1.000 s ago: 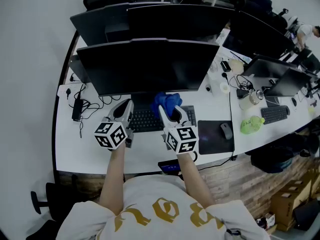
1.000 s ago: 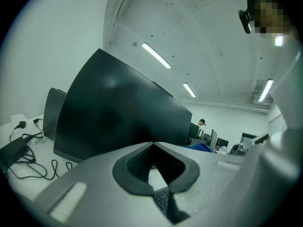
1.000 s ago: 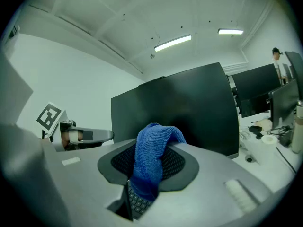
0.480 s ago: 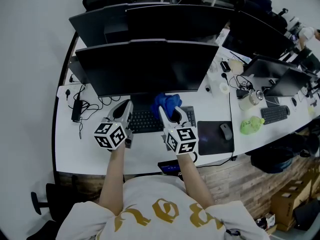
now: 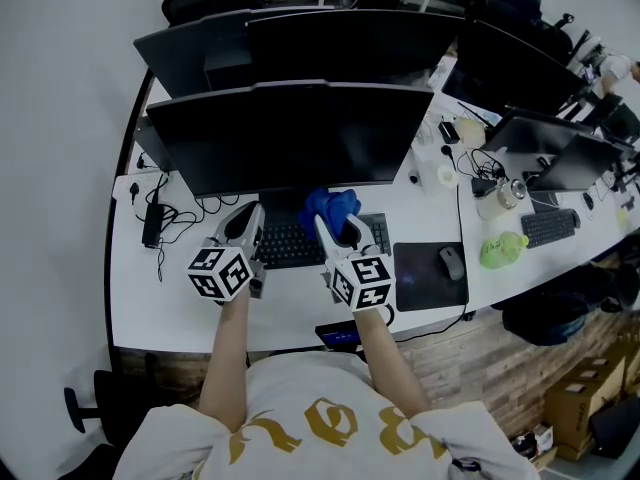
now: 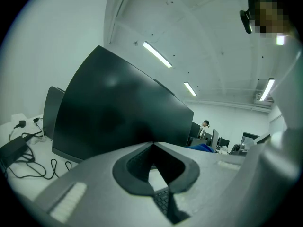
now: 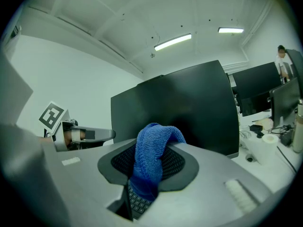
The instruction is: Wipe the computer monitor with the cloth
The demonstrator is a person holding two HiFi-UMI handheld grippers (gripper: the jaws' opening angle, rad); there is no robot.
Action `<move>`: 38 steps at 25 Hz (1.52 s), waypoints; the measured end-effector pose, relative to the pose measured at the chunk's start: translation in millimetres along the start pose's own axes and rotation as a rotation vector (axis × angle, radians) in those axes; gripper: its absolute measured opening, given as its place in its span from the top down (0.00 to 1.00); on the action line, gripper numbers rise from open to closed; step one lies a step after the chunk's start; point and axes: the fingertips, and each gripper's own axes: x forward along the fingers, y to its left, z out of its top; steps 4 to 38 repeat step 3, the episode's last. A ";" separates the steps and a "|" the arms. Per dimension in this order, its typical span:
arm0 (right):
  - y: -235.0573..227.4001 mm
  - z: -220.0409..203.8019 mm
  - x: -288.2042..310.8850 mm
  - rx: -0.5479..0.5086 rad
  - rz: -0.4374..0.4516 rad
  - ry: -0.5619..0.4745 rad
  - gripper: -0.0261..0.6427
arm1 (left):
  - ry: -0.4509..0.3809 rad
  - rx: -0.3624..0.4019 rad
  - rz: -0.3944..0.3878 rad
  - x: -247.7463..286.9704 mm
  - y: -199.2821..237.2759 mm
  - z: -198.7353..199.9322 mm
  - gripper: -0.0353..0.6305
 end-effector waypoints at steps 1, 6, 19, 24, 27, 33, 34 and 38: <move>-0.6 -0.3 0.5 0.001 0.000 0.001 0.77 | 0.000 0.000 0.000 0.7 0.2 -0.1 0.95; -1.7 -1.1 1.6 0.002 0.001 0.003 0.77 | 0.000 -0.002 0.001 2.0 0.6 -0.2 0.95; -1.7 -1.1 1.6 0.002 0.001 0.003 0.77 | 0.000 -0.002 0.001 2.0 0.6 -0.2 0.95; -1.7 -1.1 1.6 0.002 0.001 0.003 0.77 | 0.000 -0.002 0.001 2.0 0.6 -0.2 0.95; -1.7 -1.1 1.6 0.002 0.001 0.003 0.77 | 0.000 -0.002 0.001 2.0 0.6 -0.2 0.95; -1.7 -1.1 1.6 0.002 0.001 0.003 0.77 | 0.000 -0.002 0.001 2.0 0.6 -0.2 0.95; -1.7 -1.1 1.6 0.002 0.001 0.003 0.77 | 0.000 -0.002 0.001 2.0 0.6 -0.2 0.95; -1.7 -1.1 1.6 0.002 0.001 0.003 0.77 | 0.000 -0.002 0.001 2.0 0.6 -0.2 0.95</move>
